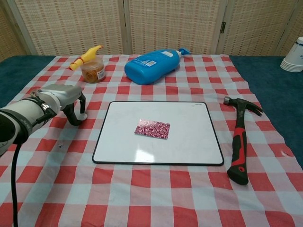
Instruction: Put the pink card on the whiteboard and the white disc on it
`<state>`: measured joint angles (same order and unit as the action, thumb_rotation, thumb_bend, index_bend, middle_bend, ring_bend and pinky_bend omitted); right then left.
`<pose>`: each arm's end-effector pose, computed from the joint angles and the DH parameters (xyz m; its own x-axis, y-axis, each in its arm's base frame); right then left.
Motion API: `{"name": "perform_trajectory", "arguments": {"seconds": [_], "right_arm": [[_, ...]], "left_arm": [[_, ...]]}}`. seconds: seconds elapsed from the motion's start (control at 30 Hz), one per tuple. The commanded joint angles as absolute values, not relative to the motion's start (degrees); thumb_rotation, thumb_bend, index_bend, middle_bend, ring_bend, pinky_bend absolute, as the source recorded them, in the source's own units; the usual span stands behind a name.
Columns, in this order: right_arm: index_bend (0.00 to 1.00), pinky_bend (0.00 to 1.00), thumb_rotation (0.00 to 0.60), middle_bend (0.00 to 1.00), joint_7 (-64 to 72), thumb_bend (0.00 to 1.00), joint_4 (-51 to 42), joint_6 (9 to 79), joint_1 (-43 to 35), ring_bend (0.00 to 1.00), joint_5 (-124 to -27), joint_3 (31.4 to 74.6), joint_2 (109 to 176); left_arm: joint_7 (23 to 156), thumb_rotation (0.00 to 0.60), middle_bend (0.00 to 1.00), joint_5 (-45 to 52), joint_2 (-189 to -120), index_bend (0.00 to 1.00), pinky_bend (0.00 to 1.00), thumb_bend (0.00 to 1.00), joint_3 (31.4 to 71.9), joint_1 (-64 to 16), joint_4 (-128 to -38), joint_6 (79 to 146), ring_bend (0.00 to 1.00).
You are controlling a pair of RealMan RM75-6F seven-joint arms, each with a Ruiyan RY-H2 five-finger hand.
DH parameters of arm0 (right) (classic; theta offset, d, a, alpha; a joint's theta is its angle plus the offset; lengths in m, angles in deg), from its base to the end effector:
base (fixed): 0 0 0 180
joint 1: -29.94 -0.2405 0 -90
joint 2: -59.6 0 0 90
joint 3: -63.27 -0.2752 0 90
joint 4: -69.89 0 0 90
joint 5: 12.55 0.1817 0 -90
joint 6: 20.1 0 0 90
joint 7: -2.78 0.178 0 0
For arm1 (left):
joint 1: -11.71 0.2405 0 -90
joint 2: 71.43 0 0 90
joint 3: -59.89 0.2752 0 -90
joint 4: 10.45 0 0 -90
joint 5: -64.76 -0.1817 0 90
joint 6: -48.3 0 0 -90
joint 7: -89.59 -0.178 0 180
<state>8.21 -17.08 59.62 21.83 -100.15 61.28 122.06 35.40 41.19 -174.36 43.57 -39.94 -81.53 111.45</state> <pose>-0.3268 -0.2307 0.1932 0.4284 -0.0796 0.9001 -0.9031 -0.0710 0.4236 -0.1848 0.4227 -0.0413 0.5899 0.3559 0.7248 0.7696 0.0239 -0.6381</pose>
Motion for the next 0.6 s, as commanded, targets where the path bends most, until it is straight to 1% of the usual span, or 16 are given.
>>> {"name": "perform_trajectory", "arguments": {"seconds": [0.03,0.37,0.6], "right_arm": [[0.06,0.13,0.6,0.12,8.2,0.12,-17.1,59.6,21.8,0.06,-100.0,61.2,122.1],[0.06,0.13,0.6,0.12,8.4,0.12,-17.1,59.9,21.9,0.06,-100.3,61.3,122.0],[0.06,0.13,0.6,0.12,8.9,0.12,-17.1,60.0,22.0,0.06,-100.6,61.4,121.8]], "left_arm": [[35.3,0.6,1.0,41.1,-173.8,0.48,1.0,0.31,43.0,-40.2,-82.3,111.9,1.0],[32.8,0.6,1.0,41.1,-172.4,0.49,1.0,0.31,41.5,-42.1,-87.5,114.8,1.0],[30.3,0.6,1.0,40.9,-174.9,0.49,1.0,0.31,40.9,-44.9,-91.8,117.4,1.0]]}}
